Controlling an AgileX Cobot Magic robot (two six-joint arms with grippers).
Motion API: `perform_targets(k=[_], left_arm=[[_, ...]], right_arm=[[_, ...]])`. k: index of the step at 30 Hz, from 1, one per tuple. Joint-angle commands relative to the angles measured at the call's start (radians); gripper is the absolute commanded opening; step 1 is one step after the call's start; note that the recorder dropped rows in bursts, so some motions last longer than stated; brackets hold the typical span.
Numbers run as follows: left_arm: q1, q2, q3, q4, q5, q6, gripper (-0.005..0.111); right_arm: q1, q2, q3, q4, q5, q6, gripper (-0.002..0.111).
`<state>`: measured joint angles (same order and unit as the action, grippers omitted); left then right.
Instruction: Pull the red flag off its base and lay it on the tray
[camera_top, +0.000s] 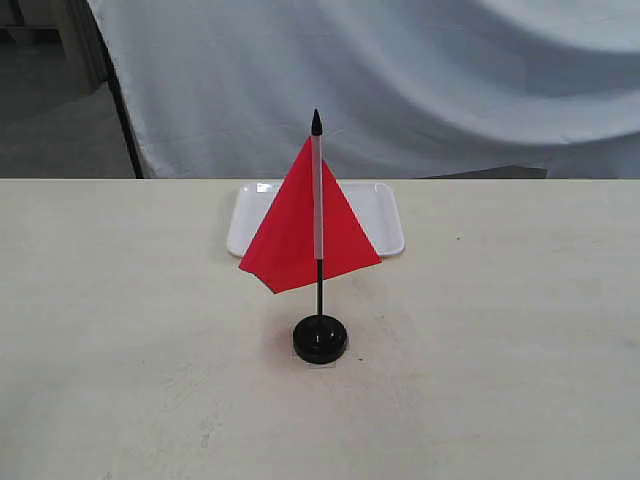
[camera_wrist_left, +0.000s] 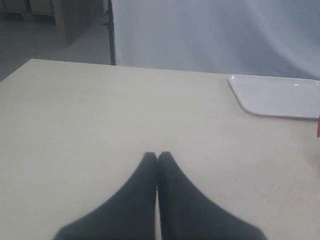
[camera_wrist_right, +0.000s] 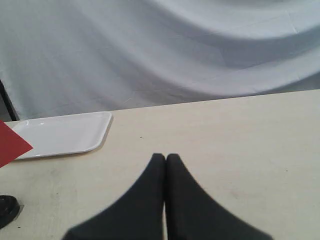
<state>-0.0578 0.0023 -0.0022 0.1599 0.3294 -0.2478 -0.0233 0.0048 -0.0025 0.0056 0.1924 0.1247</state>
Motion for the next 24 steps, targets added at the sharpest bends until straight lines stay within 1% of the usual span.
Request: perform_targets(k=[1, 15, 20, 24], left_arm=[[-0.004, -0.002, 0.002, 0.000, -0.005, 0.005, 0.000], [-0.004, -0.002, 0.002, 0.000, -0.005, 0.005, 0.000], [-0.004, -0.002, 0.002, 0.000, -0.005, 0.005, 0.000], [-0.004, -0.002, 0.002, 0.000, -0.005, 0.005, 0.000]], right_arm=[[0.004, -0.005, 0.002, -0.006, -0.003, -0.002, -0.001], [0.004, -0.005, 0.002, -0.006, -0.014, -0.002, -0.001], [0.004, -0.005, 0.002, -0.006, -0.108, -0.002, -0.001], [0.004, -0.005, 0.002, -0.006, -0.262, -0.002, -0.001]])
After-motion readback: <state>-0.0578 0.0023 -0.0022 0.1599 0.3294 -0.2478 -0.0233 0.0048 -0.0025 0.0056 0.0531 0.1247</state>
